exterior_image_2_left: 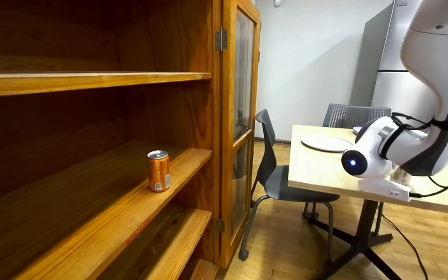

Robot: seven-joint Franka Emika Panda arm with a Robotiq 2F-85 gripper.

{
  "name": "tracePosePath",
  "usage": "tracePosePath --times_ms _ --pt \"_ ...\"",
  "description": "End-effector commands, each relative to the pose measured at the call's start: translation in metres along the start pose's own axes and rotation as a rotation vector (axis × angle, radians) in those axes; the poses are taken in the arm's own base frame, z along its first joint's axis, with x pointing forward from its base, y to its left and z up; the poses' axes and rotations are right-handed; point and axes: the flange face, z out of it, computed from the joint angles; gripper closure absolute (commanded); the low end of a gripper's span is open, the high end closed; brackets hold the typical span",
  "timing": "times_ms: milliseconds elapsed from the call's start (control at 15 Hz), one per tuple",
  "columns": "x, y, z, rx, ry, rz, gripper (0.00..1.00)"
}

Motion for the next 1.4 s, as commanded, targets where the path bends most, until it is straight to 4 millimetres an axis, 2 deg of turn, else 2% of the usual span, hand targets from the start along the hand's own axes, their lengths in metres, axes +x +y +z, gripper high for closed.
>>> tracePosePath --times_ms 0,867,933,1067,1267,1333 --pt "0.004 0.0 0.012 -0.029 -0.026 -0.004 0.0" --pt "0.011 0.01 0.034 -0.099 -0.023 0.017 0.0" --pt "0.011 0.009 0.035 -0.101 -0.02 0.016 0.25" --pt "0.011 0.008 0.036 -0.099 -0.02 0.016 0.34" --pt "0.012 0.006 0.037 -0.094 -0.019 0.017 0.58" --pt "0.013 0.006 0.037 -0.093 -0.019 0.017 0.59"
